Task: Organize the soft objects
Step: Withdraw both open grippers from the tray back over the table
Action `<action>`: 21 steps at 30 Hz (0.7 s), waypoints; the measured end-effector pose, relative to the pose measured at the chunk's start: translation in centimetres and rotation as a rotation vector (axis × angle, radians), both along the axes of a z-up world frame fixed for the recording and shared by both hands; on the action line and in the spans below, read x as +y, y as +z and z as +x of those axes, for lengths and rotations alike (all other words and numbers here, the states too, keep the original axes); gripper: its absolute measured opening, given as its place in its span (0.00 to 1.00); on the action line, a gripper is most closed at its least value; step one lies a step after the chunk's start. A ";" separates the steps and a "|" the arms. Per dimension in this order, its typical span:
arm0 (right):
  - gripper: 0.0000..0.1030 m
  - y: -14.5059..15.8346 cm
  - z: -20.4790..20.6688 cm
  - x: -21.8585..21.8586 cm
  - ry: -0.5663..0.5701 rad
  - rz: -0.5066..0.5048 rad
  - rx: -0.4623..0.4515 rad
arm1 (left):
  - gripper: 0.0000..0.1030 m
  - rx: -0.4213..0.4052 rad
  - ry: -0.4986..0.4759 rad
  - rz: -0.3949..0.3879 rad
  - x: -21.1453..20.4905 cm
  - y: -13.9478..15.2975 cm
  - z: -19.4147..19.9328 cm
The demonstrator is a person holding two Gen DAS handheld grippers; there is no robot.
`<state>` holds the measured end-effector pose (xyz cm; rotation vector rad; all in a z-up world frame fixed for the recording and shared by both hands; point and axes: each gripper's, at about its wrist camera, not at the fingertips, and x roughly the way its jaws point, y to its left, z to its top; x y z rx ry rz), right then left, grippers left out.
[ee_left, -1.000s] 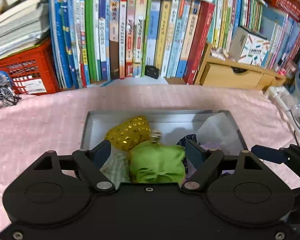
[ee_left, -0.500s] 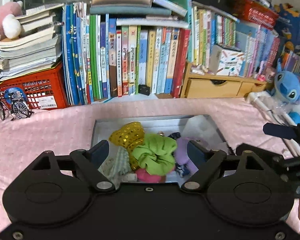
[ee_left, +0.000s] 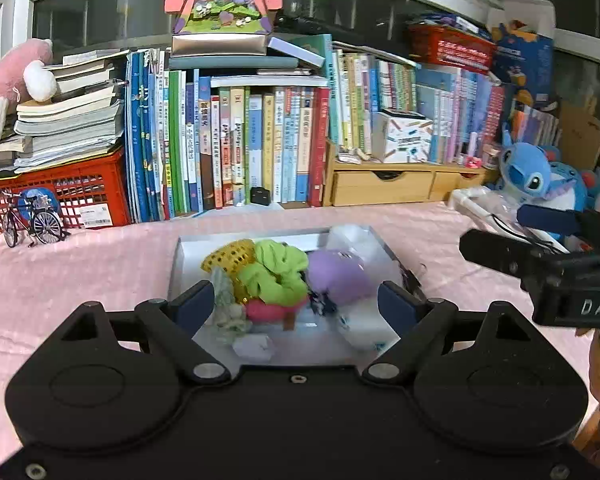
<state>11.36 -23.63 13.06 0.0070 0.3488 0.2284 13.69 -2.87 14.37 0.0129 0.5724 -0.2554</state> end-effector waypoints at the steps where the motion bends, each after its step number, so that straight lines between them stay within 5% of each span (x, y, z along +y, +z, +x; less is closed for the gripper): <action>1: 0.99 -0.1 -0.6 0.0 0.000 0.005 -0.010 | 0.86 -0.009 -0.005 -0.003 -0.1 -0.2 -0.7; 21: 1.00 -3.8 -7.9 0.2 -0.066 -0.004 -0.099 | 0.87 -0.071 0.066 -0.034 0.1 -6.0 -9.3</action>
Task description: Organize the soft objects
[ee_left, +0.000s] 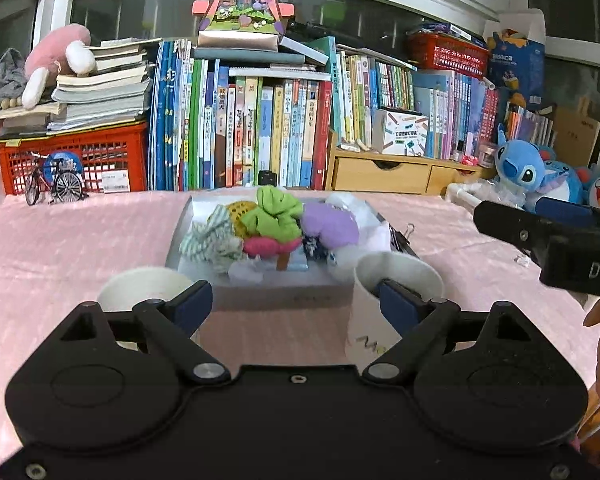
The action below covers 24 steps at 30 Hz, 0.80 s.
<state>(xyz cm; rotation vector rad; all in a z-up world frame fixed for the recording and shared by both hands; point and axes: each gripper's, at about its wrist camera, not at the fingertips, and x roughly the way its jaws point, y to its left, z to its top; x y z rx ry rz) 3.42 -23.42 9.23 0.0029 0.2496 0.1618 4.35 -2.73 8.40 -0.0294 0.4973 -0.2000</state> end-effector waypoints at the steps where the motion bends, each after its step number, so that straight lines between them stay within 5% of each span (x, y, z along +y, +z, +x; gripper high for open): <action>1: 1.00 -0.2 -0.3 -0.1 -0.005 0.005 -0.004 | 0.87 -0.004 0.004 0.003 0.0 -0.2 -0.3; 13: 1.00 -4.6 -3.2 0.2 -0.022 0.003 -0.015 | 0.90 -0.036 0.066 0.053 0.2 -3.6 -4.4; 24: 1.00 -10.2 -4.5 0.8 -0.050 0.011 0.130 | 0.90 0.049 0.085 0.094 0.3 -8.0 -5.1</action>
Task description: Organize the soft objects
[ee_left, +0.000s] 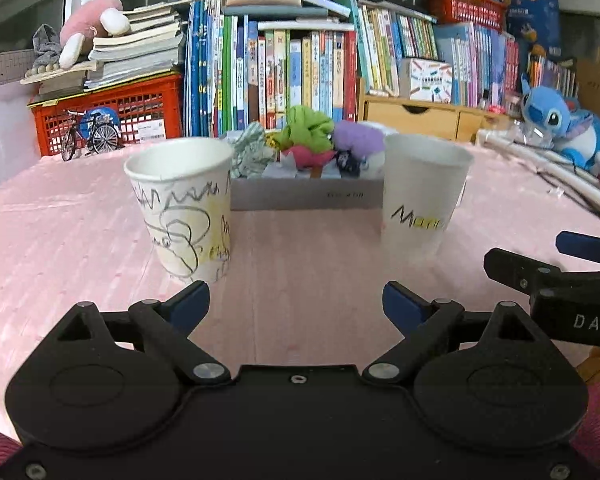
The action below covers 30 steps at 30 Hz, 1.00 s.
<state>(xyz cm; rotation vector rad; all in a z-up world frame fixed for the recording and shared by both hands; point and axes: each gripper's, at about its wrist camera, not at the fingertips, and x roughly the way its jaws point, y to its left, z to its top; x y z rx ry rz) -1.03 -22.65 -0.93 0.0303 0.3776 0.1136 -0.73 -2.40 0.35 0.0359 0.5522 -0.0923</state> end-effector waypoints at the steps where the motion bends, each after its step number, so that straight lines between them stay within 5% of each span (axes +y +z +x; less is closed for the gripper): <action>1: 1.00 -0.3 -0.1 0.1 -0.002 -0.003 0.004 | 0.90 0.008 0.000 0.002 0.0 -0.3 0.1; 30: 1.00 -2.6 1.0 0.9 0.024 -0.056 0.111 | 1.00 0.056 0.038 0.023 0.2 -2.0 1.2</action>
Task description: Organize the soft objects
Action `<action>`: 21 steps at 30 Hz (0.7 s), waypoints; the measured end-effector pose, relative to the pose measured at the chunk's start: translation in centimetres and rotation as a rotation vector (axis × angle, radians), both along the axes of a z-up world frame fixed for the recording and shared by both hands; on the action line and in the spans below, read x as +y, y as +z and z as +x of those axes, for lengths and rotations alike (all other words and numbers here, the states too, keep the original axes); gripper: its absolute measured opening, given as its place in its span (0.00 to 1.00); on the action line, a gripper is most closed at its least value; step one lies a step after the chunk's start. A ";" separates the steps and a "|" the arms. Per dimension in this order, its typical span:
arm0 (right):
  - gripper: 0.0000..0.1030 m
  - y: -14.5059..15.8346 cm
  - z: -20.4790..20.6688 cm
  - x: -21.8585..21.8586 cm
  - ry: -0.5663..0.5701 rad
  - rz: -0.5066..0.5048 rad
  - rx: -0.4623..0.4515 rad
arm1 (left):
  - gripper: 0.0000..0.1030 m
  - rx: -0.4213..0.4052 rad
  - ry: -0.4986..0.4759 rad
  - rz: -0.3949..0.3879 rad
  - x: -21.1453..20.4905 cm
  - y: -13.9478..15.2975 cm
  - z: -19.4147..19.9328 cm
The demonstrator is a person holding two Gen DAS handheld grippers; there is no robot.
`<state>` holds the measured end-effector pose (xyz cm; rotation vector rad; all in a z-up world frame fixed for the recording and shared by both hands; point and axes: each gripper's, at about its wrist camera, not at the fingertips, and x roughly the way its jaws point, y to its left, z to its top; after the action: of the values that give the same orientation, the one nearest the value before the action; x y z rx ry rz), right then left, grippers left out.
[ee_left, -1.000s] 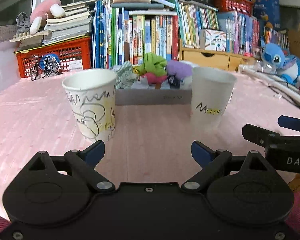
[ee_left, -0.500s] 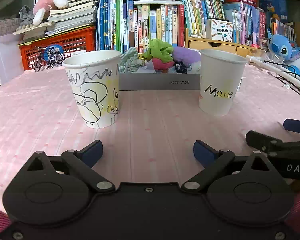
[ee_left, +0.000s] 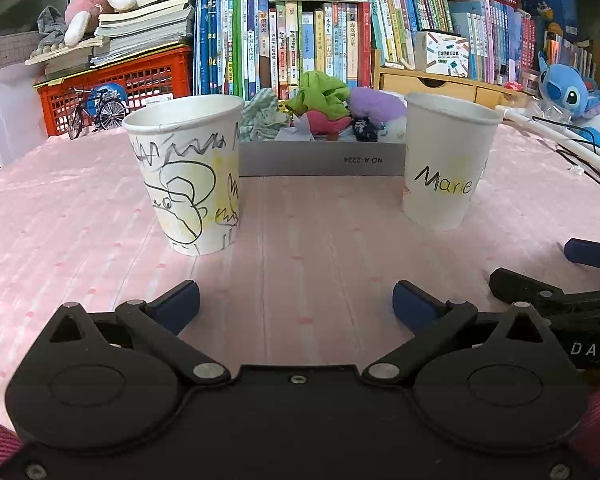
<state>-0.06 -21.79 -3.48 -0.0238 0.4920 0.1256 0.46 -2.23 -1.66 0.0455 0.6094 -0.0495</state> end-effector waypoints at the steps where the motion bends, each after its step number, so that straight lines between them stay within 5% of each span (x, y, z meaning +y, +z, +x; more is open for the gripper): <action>1: 1.00 0.0 0.1 0.0 0.001 0.000 0.002 | 1.00 0.002 0.002 0.000 0.0 0.0 0.0; 21: 1.00 0.0 0.2 -0.1 0.012 -0.002 0.011 | 1.00 0.005 0.004 0.000 0.0 0.1 0.2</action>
<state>0.16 -21.86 -3.49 -0.0278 0.5030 0.1368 0.61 -2.25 -1.59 0.0444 0.6143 -0.0458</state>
